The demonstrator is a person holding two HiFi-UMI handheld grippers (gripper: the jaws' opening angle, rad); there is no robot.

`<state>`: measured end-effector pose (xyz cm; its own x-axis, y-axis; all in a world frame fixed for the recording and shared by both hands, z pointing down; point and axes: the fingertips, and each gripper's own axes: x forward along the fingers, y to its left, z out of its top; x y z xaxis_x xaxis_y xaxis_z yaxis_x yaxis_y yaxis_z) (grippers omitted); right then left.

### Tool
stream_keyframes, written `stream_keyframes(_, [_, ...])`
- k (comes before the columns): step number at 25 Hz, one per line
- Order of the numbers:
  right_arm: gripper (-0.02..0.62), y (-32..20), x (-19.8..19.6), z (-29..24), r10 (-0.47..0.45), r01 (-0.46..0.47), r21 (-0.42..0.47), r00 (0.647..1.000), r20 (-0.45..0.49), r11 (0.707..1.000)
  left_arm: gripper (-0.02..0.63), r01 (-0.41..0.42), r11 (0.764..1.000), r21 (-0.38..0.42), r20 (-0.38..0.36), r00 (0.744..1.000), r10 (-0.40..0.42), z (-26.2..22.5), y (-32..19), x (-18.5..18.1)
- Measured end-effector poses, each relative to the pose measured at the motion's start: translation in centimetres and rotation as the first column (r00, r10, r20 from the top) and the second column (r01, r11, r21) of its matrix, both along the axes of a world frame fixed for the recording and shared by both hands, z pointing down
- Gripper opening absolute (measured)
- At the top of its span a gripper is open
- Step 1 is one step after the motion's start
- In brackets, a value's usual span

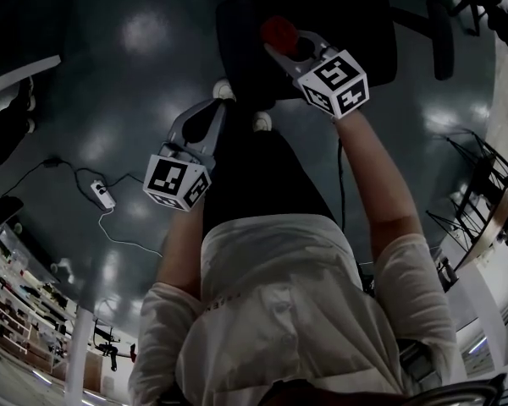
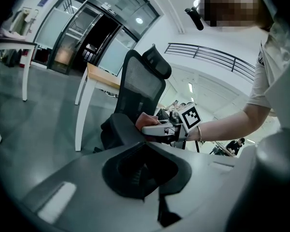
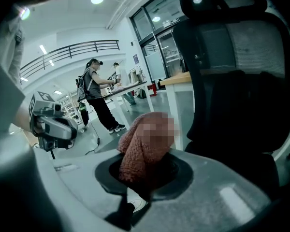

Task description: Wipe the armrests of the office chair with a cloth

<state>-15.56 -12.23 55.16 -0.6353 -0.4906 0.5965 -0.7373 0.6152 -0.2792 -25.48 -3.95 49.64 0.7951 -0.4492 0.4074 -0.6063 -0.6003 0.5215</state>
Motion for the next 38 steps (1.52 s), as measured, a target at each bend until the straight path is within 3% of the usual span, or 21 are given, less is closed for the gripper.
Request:
stream_keyframes(8, [0.048, 6.3, -0.5, -0.3, -0.014, 0.015, -0.015, 1.000, 0.003, 1.000, 0.017, 0.010, 1.000, 0.010, -0.005, 1.000, -0.010, -0.2, 4.0, 0.3])
stream_keyframes(20, [0.048, 12.9, -0.4, 0.5, 0.085, -0.086, -0.061, 0.996, -0.019, 0.994, 0.017, 0.044, 0.999, 0.027, -0.015, 0.999, -0.043, -0.3, 8.2, 0.8])
stream_keyframes(26, [0.048, 14.9, -1.3, 1.3, 0.192, -0.196, -0.114, 0.980, -0.046, 0.974, 0.017, 0.073, 0.997, 0.018, -0.018, 0.997, -0.073, 0.3, 9.7, 0.2])
stream_keyframes(38, [0.048, 15.2, -5.4, 2.3, 0.307, -0.305, -0.188, 0.952, -0.018, 0.934, 0.017, 0.199, 0.980, 0.016, -0.012, 0.980, -0.199, 0.3, 10.3, -3.6])
